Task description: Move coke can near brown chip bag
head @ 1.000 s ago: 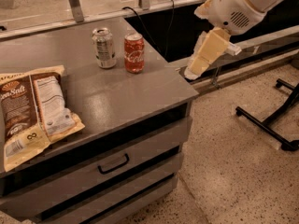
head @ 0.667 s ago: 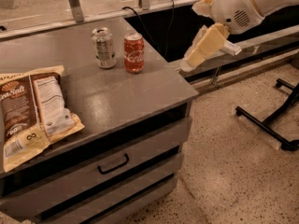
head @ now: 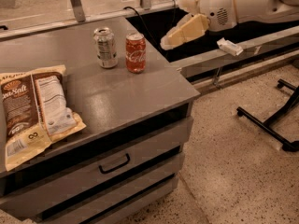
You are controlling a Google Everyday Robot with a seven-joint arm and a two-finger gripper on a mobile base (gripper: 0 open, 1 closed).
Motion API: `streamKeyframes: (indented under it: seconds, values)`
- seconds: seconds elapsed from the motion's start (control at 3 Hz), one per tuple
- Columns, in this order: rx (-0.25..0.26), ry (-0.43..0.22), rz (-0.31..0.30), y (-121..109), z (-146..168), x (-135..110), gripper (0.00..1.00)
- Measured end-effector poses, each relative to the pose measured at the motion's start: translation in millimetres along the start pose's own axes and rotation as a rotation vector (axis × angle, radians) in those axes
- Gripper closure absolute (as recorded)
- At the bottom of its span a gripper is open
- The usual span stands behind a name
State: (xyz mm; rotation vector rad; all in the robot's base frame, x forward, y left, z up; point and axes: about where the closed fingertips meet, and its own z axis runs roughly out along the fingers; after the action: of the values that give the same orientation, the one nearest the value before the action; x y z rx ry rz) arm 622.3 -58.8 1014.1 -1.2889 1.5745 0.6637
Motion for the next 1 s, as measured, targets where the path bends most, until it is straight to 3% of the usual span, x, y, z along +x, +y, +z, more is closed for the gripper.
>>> streamKeyframes:
  seconds: [0.33, 1.0]
  values:
    - [-0.014, -0.103, 0.064, -18.1, 22.9, -9.8, 0.00]
    - [-0.041, -0.089, 0.079, -17.6, 31.2, -2.4, 0.00]
